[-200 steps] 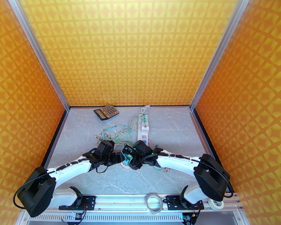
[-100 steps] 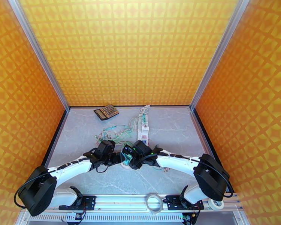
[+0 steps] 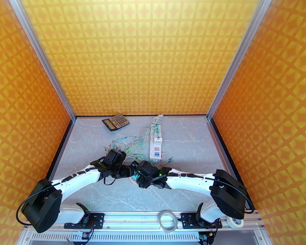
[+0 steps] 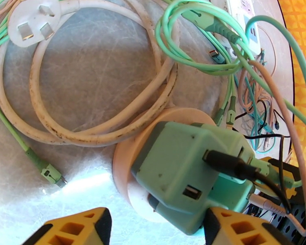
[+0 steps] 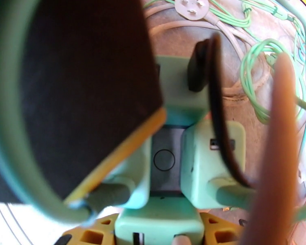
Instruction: Pull the plug off the socket
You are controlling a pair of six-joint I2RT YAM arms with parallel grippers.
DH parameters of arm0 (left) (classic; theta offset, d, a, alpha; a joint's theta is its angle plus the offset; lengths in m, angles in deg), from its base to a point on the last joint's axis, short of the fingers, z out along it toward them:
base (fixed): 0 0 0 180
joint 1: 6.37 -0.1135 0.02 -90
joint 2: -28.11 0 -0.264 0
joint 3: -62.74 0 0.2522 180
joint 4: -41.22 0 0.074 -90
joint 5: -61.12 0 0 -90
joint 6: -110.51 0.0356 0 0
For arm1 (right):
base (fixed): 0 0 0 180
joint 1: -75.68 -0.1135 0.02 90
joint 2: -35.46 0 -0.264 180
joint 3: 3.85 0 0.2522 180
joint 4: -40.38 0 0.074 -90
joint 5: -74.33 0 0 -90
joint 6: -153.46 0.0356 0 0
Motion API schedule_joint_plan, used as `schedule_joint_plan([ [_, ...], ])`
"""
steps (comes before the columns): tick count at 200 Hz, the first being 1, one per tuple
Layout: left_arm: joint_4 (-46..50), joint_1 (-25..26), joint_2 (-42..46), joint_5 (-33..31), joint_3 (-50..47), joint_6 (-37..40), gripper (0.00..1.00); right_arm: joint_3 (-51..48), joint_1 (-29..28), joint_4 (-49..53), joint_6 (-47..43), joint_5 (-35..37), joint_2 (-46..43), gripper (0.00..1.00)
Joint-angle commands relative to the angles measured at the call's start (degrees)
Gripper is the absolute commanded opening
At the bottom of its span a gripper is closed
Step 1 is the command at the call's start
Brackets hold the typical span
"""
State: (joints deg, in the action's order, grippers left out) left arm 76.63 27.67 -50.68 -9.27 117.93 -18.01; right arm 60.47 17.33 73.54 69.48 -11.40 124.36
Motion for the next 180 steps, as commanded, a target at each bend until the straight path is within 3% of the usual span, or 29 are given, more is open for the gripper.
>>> schedule_joint_plan([
  [1,5.8,-0.5,-3.3,-4.6,-3.0,1.3,0.65,1.3,1.5,-4.0,3.9,-8.6,0.7,0.37],
  [27,6.3,-0.5,-3.1,-4.6,-3.2,1.8,0.65,0.2,4.2,-7.3,7.4,-14.2,-0.6,0.37],
  [50,6.2,-0.5,-3.1,-4.6,-3.2,1.8,0.65,1.2,4.7,-6.8,7.1,-14.9,-0.9,0.36],
  [85,5.4,-0.5,-3.7,-4.6,-3.0,1.5,0.65,3.4,3.7,-2.8,4.9,-9.4,-0.6,0.35],
  [131,5.5,-0.4,-5.4,-4.5,-2.5,1.4,0.65,5.4,-4.9,0.3,-1.3,3.7,1.0,0.36],
  [180,5.6,-0.5,-6.1,-4.4,-2.3,1.6,0.65,4.7,-5.6,0.1,2.5,4.9,1.1,0.36],
])
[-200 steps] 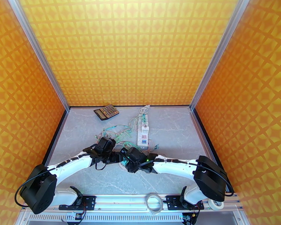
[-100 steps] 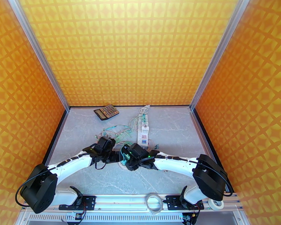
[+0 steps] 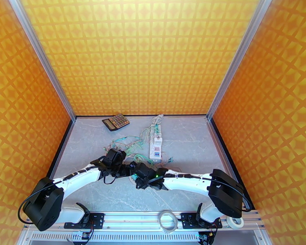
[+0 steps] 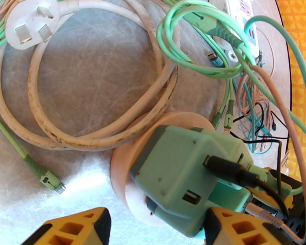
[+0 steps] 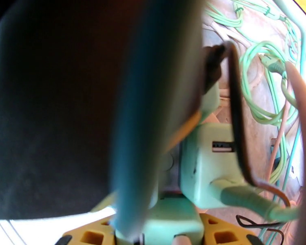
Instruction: Pull the plug off the socket
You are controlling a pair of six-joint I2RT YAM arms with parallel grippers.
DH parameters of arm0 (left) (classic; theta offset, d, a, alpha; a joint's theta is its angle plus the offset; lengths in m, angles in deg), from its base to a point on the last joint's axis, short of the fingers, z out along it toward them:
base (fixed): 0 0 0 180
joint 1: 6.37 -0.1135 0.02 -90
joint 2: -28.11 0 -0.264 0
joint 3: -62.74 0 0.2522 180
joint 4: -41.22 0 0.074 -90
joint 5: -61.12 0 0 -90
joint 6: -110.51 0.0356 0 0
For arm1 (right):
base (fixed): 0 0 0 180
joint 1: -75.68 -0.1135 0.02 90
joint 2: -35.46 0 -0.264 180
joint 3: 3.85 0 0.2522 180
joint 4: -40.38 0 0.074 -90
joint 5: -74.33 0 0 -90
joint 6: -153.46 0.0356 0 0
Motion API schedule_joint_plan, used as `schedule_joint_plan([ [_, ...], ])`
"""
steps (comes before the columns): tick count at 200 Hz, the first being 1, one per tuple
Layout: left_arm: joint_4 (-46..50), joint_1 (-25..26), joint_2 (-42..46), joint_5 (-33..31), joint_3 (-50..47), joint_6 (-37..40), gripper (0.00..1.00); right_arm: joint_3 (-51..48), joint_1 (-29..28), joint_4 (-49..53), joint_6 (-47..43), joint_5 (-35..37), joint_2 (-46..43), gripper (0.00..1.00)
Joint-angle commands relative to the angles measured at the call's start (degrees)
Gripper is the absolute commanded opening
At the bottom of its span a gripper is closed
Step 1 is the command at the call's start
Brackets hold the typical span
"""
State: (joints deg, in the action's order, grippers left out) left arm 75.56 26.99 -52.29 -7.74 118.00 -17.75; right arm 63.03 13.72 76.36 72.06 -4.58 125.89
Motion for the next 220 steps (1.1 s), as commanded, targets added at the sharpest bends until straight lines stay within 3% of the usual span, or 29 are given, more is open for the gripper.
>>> schedule_joint_plan([
  [1,6.6,0.2,-4.5,-5.9,-2.4,1.3,0.65,2.2,-1.9,-2.8,0.1,-2.0,-0.5,0.36],
  [19,6.8,0.2,-4.4,-5.9,-2.6,1.4,0.65,1.0,-0.3,-3.9,2.8,-4.2,-1.8,0.36],
  [53,6.8,0.2,-3.7,-6.0,-3.6,1.5,0.65,-2.4,6.2,-8.6,9.4,-15.3,-5.6,0.36],
  [97,6.0,0.2,-3.3,-5.5,-4.6,1.2,0.65,-1.8,7.9,-9.6,10.6,-18.5,-6.2,0.34],
  [116,5.7,0.2,-3.3,-5.4,-4.7,1.0,0.65,-0.2,7.2,-7.3,8.8,-16.8,-5.3,0.33],
  [170,5.4,0.2,-4.2,-5.4,-4.2,1.1,0.65,6.4,-2.8,2.3,0.0,0.1,0.4,0.33],
  [220,5.4,0.2,-4.5,-5.4,-4.5,1.4,0.65,6.1,-3.7,1.2,1.9,0.7,0.2,0.34],
])
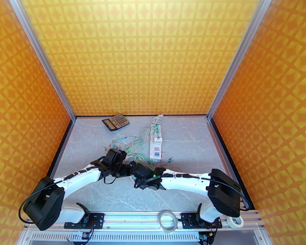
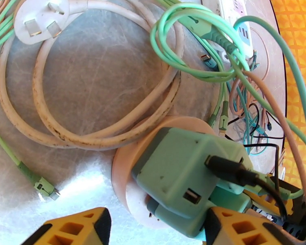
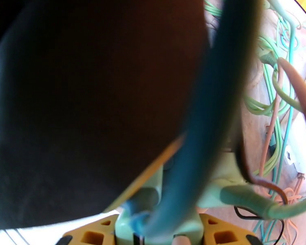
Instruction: Pull the plug off the socket
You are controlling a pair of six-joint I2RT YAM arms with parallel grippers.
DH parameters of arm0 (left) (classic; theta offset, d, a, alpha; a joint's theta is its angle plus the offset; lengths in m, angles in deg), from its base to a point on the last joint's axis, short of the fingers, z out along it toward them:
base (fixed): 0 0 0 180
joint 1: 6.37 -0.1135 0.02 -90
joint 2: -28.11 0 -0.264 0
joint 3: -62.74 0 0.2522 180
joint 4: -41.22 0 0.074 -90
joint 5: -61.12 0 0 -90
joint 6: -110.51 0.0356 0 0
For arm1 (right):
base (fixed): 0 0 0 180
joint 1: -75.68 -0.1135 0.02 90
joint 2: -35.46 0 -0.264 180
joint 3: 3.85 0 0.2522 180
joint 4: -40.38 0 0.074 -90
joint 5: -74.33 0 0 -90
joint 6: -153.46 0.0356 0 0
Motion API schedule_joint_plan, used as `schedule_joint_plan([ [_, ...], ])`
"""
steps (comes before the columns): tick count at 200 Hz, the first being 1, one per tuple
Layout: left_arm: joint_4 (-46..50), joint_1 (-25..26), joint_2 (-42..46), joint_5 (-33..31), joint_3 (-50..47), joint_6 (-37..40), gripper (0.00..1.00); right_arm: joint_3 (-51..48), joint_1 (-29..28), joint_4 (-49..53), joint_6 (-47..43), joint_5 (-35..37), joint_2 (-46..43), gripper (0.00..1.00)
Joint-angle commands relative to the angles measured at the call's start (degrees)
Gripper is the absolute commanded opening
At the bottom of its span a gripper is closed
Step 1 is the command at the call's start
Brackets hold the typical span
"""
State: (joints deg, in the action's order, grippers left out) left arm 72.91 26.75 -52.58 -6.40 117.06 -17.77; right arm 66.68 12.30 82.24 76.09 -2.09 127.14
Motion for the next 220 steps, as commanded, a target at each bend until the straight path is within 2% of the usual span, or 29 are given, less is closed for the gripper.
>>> schedule_joint_plan([
  [1,8.1,0.4,-4.3,-6.7,-3.6,1.4,0.65,2.4,-2.2,-4.8,-2.1,-1.9,-1.2,0.34],
  [72,8.2,0.5,-4.2,-6.7,-4.4,2.4,0.65,-3.6,7.9,-11.9,5.8,-17.1,-7.3,0.33],
  [94,8.2,0.5,-4.3,-6.7,-4.7,2.4,0.64,-4.9,10.0,-13.5,7.3,-19.8,-8.5,0.34],
  [149,8.8,0.5,-4.0,-6.7,-3.7,2.6,0.64,-2.2,10.0,-8.0,4.2,-16.2,-8.5,0.34],
  [220,11.5,0.4,-1.1,-6.7,-0.8,2.1,0.68,-2.2,10.3,3.0,0.5,-7.6,-19.2,0.34],
])
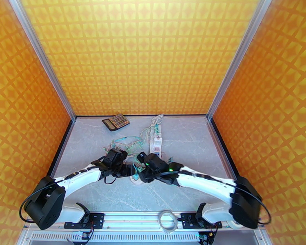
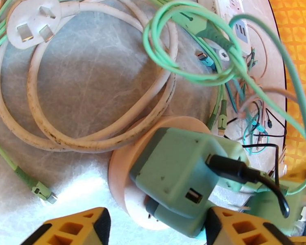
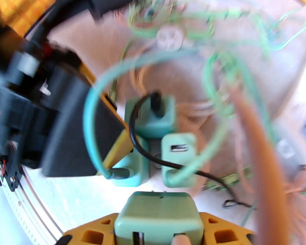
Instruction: Pull the plug off the socket
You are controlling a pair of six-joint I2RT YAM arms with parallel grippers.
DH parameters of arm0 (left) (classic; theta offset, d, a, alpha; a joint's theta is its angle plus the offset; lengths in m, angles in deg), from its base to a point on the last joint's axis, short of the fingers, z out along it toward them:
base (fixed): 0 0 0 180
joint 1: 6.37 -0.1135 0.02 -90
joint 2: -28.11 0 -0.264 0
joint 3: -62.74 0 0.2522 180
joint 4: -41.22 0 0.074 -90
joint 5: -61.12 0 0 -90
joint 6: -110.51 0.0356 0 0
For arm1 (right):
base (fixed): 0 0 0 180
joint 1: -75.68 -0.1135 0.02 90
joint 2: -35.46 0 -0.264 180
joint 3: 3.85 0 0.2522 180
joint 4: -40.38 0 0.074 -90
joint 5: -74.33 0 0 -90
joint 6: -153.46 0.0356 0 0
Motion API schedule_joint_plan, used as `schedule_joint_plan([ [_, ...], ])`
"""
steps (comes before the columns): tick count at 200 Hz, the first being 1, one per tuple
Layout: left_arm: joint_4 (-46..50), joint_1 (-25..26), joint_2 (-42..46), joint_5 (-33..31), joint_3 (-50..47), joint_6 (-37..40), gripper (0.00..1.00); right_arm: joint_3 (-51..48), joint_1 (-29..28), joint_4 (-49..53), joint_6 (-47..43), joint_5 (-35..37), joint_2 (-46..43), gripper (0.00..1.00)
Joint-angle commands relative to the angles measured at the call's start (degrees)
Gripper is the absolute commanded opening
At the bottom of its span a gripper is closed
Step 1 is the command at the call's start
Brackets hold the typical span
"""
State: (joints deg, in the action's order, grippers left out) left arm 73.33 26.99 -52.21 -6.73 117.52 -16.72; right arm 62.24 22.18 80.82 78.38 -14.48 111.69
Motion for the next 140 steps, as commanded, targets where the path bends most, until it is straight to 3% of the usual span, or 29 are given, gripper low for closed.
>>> schedule_joint_plan([
  [1,11.2,0.1,-1.4,-6.4,-1.1,1.0,0.68,2.3,0.4,4.5,-1.8,5.0,-3.9,0.34],
  [51,13.5,0.2,0.5,-6.4,2.4,0.7,0.74,8.0,1.2,11.0,-1.4,11.2,-9.2,0.33],
  [73,14.8,0.1,2.2,-7.2,4.2,0.6,0.81,11.8,3.0,14.6,-1.6,14.4,-10.0,0.31],
  [97,16.4,0.1,3.9,-8.5,5.8,0.8,0.86,15.2,6.7,17.9,-1.8,17.4,-11.2,0.32],
  [108,16.8,-0.1,4.7,-8.8,6.3,0.8,0.93,16.4,8.9,19.1,-2.0,17.9,-11.8,0.33],
  [140,17.6,-0.7,6.8,-9.0,6.8,0.7,0.94,17.6,15.7,20.6,-2.0,17.5,-13.8,0.34],
])
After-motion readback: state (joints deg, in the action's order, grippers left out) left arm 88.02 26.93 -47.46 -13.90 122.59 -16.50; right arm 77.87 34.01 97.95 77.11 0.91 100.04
